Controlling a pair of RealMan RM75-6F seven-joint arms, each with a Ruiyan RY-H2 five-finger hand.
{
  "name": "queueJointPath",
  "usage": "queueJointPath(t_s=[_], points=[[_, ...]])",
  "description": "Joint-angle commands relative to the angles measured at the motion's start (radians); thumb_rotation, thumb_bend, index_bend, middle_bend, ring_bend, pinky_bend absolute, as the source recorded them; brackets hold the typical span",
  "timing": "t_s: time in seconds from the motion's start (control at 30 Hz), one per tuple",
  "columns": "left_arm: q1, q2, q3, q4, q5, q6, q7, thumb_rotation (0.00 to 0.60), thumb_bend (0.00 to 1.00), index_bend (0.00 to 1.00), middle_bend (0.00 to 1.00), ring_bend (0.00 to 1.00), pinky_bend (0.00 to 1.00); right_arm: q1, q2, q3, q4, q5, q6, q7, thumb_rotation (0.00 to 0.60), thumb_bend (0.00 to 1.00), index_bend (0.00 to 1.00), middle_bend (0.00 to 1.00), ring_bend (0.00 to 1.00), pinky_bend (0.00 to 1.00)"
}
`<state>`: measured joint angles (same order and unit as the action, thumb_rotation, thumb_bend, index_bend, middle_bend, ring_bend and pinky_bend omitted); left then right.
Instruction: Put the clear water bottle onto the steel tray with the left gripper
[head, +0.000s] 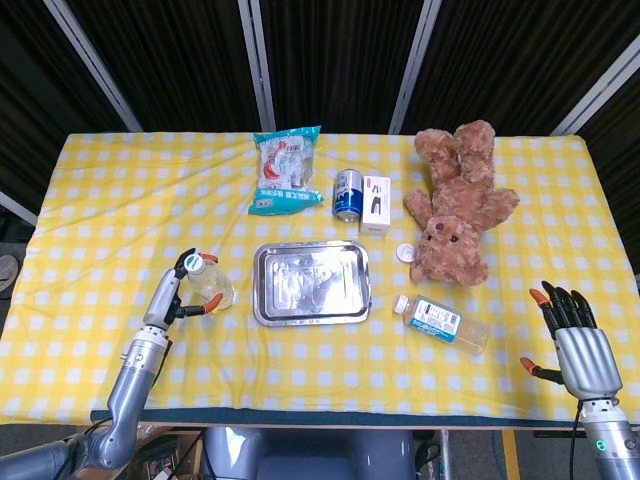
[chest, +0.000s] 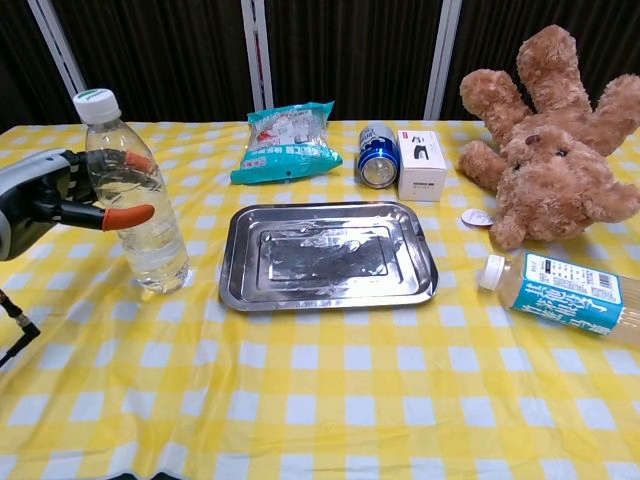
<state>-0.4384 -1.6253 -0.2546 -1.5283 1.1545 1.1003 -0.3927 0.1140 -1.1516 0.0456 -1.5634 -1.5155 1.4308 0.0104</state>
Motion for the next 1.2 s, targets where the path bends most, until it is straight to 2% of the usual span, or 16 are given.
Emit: queueJointPath(t_s=[0.03, 0.3, 0.57, 0.9, 1.03, 1.2], points=[[-0.005, -0.011, -0.002, 0.011, -0.015, -0.012, 0.014, 0.6, 0.33, 0.29, 0.26, 0.0, 0.0, -0.001, 0.001, 0.0, -0.001, 0.002, 0.0, 0.002, 0.6, 0.05, 0.1, 0.0, 0.0, 0.0], [-0.008, -0.063, -0.028, 0.042, -0.059, 0.025, 0.072, 0.6, 0.44, 0.47, 0.47, 0.05, 0.0, -0.002, 0.005, 0.001, 0.0, 0.004, 0.0, 0.011, 0.6, 0.05, 0.1, 0.0, 0.0, 0.0], [0.004, -0.044, -0.048, -0.031, -0.059, 0.058, 0.094, 0.6, 0.48, 0.54, 0.53, 0.06, 0.01, 0.0, 0.004, 0.0, -0.001, 0.005, -0.006, 0.009, 0.6, 0.05, 0.1, 0.0, 0.0, 0.0], [0.001, 0.045, -0.072, -0.269, -0.05, 0.067, 0.162, 0.6, 0.46, 0.54, 0.52, 0.06, 0.01, -0.001, 0.002, 0.0, -0.001, 0.008, -0.006, 0.005, 0.6, 0.05, 0.1, 0.0, 0.0, 0.0], [-0.01, 0.08, -0.093, -0.395, -0.072, 0.092, 0.251, 0.6, 0.46, 0.54, 0.53, 0.06, 0.01, -0.001, 0.004, 0.001, 0.001, 0.008, -0.005, 0.011, 0.6, 0.05, 0.1, 0.0, 0.0, 0.0], [-0.025, 0.138, -0.169, -0.618, -0.092, 0.136, 0.311, 0.6, 0.46, 0.54, 0.53, 0.06, 0.01, 0.0, 0.003, 0.001, 0.003, 0.012, -0.01, 0.014, 0.6, 0.05, 0.1, 0.0, 0.0, 0.0]])
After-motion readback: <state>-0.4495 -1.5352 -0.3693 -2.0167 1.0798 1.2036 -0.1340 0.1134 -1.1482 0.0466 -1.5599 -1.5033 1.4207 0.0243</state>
